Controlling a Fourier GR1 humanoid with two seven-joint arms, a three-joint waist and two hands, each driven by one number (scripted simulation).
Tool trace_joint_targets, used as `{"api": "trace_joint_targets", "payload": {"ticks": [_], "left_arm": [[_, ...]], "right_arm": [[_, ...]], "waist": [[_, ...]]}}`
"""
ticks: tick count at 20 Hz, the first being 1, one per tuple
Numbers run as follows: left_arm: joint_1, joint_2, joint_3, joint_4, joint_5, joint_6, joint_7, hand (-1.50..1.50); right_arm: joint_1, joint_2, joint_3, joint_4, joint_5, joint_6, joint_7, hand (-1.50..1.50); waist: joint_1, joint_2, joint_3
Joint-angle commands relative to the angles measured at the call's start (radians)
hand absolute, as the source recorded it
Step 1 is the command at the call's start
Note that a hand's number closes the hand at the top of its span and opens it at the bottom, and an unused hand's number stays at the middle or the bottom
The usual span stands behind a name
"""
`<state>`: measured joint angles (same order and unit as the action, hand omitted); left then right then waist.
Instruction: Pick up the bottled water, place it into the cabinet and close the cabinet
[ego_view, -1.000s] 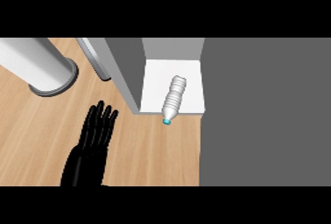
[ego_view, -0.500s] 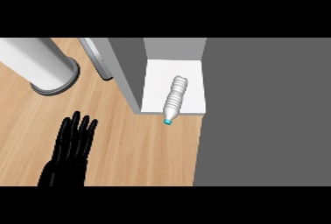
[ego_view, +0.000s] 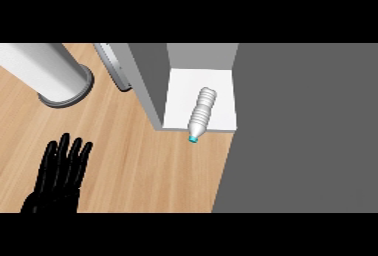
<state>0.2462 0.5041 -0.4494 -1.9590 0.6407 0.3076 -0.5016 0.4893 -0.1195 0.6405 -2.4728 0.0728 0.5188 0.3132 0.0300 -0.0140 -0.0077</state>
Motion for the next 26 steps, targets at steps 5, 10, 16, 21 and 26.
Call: {"api": "trace_joint_targets", "payload": {"ticks": [5, 10, 16, 21, 26], "left_arm": [[0.035, 0.044, 0.074, -0.02, 0.055, -0.054, -0.005, -1.5], [0.061, 0.067, 0.081, -0.001, 0.061, -0.096, -0.016, -1.5], [0.064, 0.08, 0.096, -0.024, 0.081, -0.123, -0.011, -1.5], [0.078, 0.088, 0.116, -0.028, 0.093, -0.142, -0.025, -1.5], [0.091, 0.101, 0.121, -0.023, 0.095, -0.168, -0.031, -1.5]], "right_arm": [[-0.25, 0.114, 0.208, 0.026, 0.161, -0.157, 0.108, 1.5], [-0.36, 0.113, 0.196, 0.072, 0.165, -0.19, 0.143, 1.5], [-0.427, 0.111, 0.185, 0.118, 0.127, -0.195, 0.157, 1.5], [-0.444, 0.11, 0.16, 0.121, 0.104, -0.181, 0.159, 1.5], [-0.436, 0.11, 0.136, 0.125, 0.072, -0.185, 0.159, 1.5]], "waist": [[0.002, 0.004, -0.003], [0.005, 0.006, -0.005], [0.024, 0.012, -0.004], [0.045, 0.015, -0.007], [0.053, 0.023, -0.007]]}}
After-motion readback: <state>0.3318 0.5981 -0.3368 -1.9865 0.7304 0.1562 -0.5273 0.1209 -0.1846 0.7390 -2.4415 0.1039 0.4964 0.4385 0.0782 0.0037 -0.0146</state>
